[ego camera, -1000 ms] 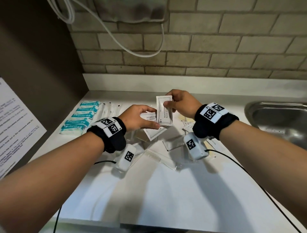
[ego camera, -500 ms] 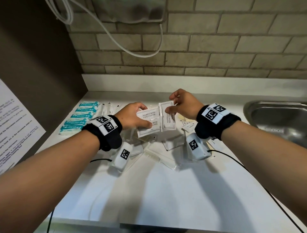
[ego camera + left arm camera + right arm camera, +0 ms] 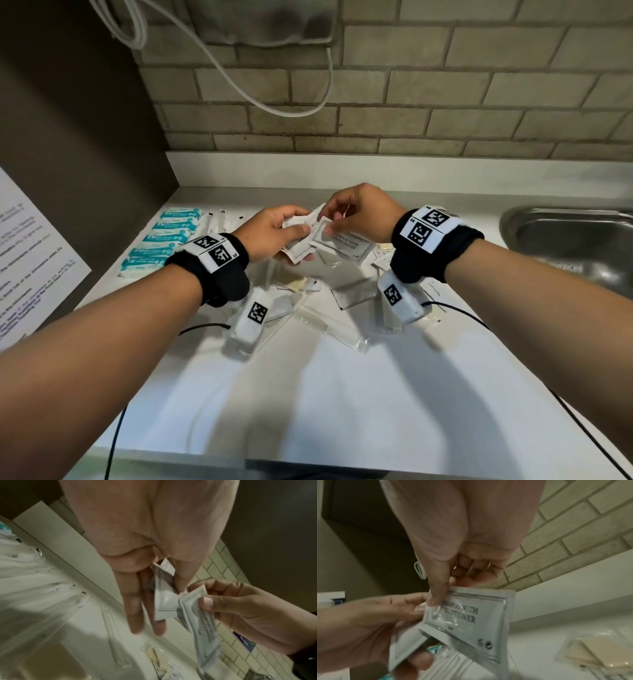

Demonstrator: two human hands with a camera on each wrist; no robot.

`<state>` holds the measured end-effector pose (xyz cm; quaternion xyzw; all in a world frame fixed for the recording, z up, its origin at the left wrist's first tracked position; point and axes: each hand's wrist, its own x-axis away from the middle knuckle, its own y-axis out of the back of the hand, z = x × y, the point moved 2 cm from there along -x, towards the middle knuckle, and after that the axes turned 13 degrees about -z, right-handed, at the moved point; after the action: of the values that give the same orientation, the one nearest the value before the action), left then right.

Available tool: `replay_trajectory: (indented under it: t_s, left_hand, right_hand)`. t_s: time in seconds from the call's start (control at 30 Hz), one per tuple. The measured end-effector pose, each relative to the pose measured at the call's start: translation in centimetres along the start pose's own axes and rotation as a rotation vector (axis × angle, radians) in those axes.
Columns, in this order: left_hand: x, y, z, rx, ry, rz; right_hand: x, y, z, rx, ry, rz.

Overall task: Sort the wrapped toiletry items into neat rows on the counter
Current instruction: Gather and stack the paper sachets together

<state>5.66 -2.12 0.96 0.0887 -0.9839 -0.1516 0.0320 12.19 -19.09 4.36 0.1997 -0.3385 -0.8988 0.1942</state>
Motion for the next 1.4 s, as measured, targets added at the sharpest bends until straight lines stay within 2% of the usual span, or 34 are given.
replay_trajectory:
  t_s: [0.1, 0.17, 0.3, 0.47, 0.53, 0.63, 0.67, 0.7, 0.8, 0.83, 0.9, 0.97, 1.23, 1.4]
  left_hand:
    - [0.4, -0.7, -0.8, 0.088, 0.055, 0.02]
    - [0.3, -0.9, -1.1, 0.115, 0.072, 0.018]
    - [0.3, -1.0, -1.2, 0.082, 0.111, 0.078]
    - [0.5, -0.8, -0.2, -0.064, 0.047, 0.111]
    - [0.4, -0.4, 0.4, -0.074, 0.057, 0.082]
    - [0.4, 0.6, 1.2, -0.106, 0.09, 0.023]
    - [0.4, 1.0, 1.3, -0.129, 0.097, 0.004]
    - [0.4, 1.3, 1.4, -0.139, 0.105, -0.013]
    - [0.5, 2.0, 1.4, -0.104, 0.135, -0.036]
    - [0.5, 2.2, 1.4, -0.087, 0.139, -0.04]
    - [0.5, 2.5, 1.6, -0.088, 0.133, -0.05]
    - [0.8, 3.1, 2.1, -0.1, 0.131, -0.07]
    - [1.2, 4.8, 3.2, -0.126, 0.13, -0.106]
    - [1.5, 5.8, 3.4, -0.14, 0.134, -0.142]
  right_hand:
    - [-0.3, -0.3, 0.3, 0.066, 0.046, -0.098]
    - [-0.4, -0.8, 0.8, 0.07, 0.066, -0.1]
    - [-0.4, -1.7, 1.4, 0.059, 0.1, -0.073]
    - [0.0, -2.1, 1.1, -0.165, 0.05, 0.049]
    - [-0.1, -2.2, 0.5, -0.211, 0.056, -0.003]
    - [-0.1, -2.1, -0.9, -0.067, 0.069, -0.128]
    - [0.0, -2.1, -1.4, 0.034, 0.075, -0.094]
    - [0.3, -2.5, -2.0, 0.149, 0.071, 0.0]
    - [2.1, -4.4, -3.5, 0.581, 0.07, 0.388]
    - [2.7, -5.2, -4.2, 0.715, 0.094, 0.463]
    - [3.3, -6.5, -5.0, 0.841, 0.134, 0.471]
    - [3.2, -7.3, -5.4, 0.82, 0.142, 0.433]
    - [2.2, -7.4, -4.5, 0.743, 0.077, 0.516]
    - [0.9, -6.1, -2.0, 0.522, 0.069, 0.367]
